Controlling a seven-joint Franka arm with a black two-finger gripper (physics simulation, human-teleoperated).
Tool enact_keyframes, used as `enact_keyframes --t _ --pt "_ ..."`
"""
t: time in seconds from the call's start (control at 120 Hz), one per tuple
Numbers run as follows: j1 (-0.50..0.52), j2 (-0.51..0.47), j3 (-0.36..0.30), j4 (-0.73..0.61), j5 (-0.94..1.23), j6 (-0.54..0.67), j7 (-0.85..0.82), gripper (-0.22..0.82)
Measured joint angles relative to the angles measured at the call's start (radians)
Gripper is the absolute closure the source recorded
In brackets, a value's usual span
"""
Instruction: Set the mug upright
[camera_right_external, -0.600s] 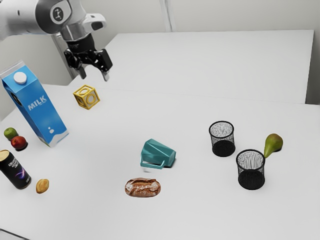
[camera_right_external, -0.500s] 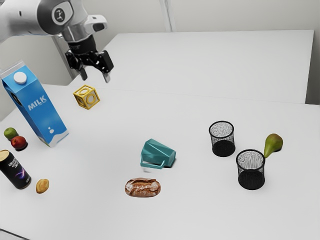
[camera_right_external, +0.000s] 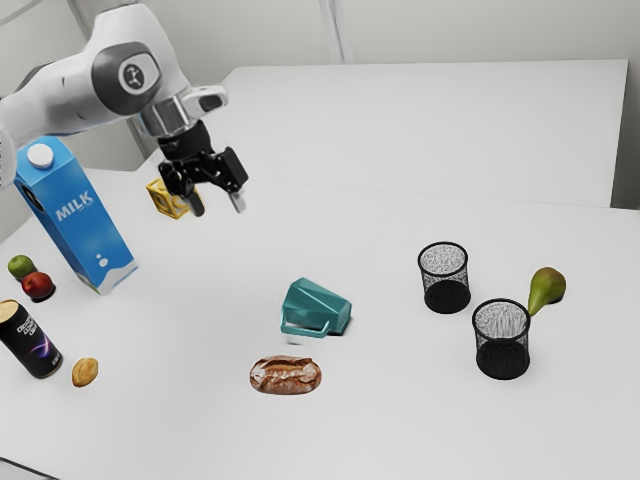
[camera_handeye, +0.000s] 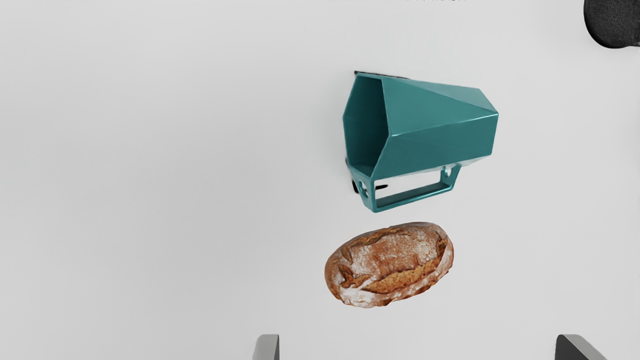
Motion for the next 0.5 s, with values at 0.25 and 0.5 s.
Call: enact_keyframes --t 0.25,0.5 --pt "0.065 0.032 -0.001 -0.165 -0.150 0.187 0.163 0.00" --pt "0.090 0.112 -0.002 -0.252 -0.327 0.305 0.332 0.00"
